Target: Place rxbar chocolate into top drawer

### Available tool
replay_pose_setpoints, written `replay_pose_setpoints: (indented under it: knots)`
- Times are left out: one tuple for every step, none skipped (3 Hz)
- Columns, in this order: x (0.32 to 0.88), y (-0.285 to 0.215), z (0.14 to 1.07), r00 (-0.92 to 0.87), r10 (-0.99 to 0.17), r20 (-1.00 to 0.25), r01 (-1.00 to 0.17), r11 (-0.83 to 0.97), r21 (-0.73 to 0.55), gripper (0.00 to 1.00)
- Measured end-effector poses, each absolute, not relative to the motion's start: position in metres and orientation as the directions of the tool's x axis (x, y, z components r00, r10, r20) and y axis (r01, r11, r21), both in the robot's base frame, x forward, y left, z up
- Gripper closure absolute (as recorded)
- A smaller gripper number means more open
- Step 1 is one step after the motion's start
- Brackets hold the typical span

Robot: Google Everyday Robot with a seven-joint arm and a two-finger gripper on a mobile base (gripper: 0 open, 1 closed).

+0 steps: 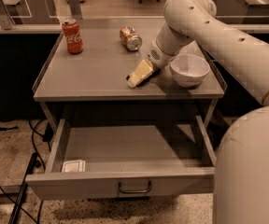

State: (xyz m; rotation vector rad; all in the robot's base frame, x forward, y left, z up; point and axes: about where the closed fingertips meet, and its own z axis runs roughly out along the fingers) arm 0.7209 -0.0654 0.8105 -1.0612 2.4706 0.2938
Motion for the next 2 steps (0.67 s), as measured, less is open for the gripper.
replay_pose_setpoints:
  knots:
    - [0.7214,-0.0642,0.8085,-0.613,-0.637,-0.467,-0.73,0.683,0.026,0.09]
    - [0.7218,-0.061,0.8056,-0.61,-0.642,-0.465,-0.733,0.68,0.023,0.28]
